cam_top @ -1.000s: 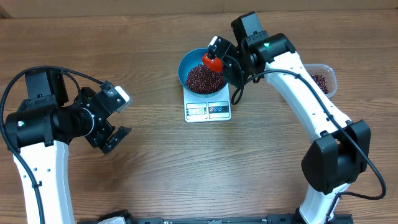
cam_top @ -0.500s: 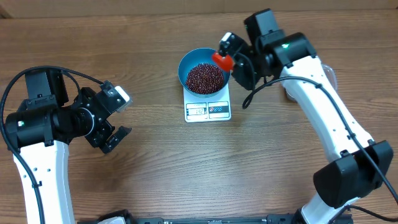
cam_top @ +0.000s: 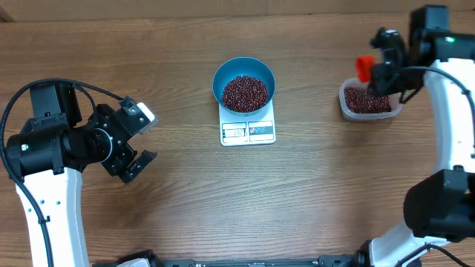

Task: Scoop item into bowl and weigh 150g on scale
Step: 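Move the red cup right back over the bean container, then dip the red cup into the beans to scoop a small amount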

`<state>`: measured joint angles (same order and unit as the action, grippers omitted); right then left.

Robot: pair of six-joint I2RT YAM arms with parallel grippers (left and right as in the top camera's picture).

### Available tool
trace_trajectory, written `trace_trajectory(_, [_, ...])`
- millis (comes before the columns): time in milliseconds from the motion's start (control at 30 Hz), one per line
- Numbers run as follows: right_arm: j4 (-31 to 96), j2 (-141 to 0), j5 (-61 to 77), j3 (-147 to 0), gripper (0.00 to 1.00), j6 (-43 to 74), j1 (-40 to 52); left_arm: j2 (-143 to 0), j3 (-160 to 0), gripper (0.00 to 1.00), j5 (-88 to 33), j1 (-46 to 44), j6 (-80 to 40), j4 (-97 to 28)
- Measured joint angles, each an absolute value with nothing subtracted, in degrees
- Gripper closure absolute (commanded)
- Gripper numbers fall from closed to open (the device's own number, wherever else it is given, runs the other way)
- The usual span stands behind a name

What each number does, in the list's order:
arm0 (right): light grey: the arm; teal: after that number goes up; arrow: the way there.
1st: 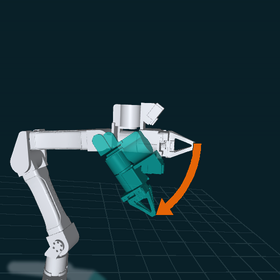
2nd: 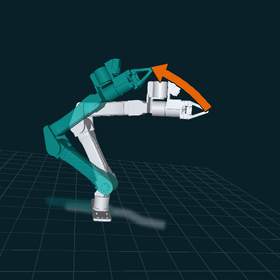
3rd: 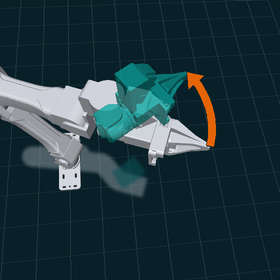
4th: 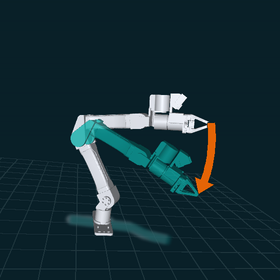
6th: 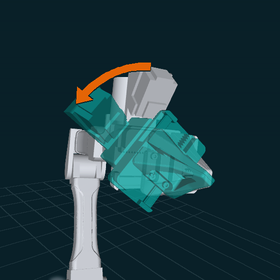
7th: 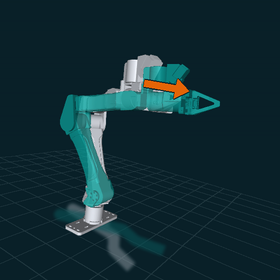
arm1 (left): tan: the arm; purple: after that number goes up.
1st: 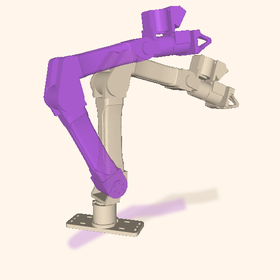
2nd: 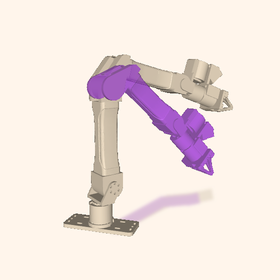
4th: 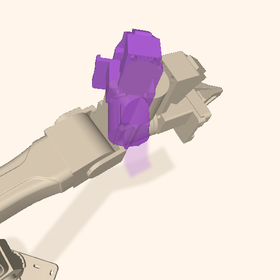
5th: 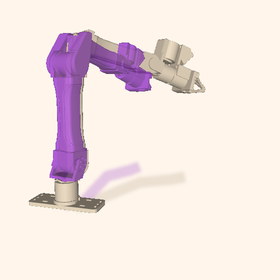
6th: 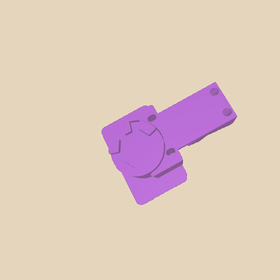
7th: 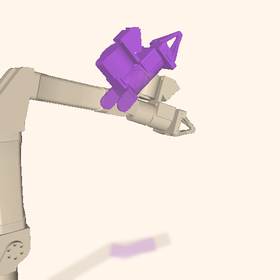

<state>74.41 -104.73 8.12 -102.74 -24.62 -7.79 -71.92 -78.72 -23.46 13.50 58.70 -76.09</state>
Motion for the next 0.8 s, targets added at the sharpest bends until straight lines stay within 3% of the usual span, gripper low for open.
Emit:
trace_trajectory(433, [62.02,-104.07,7.55,-86.21,0.96,-23.99,-12.69,-71.92,-78.72,0.00,-23.46,13.50,58.70,-76.09])
trace_trajectory(800, [60.82,-106.37,4.08,-85.21,0.96,-24.01,-12.36,-71.92,-78.72,0.00,-23.46,13.50,58.70,-76.09])
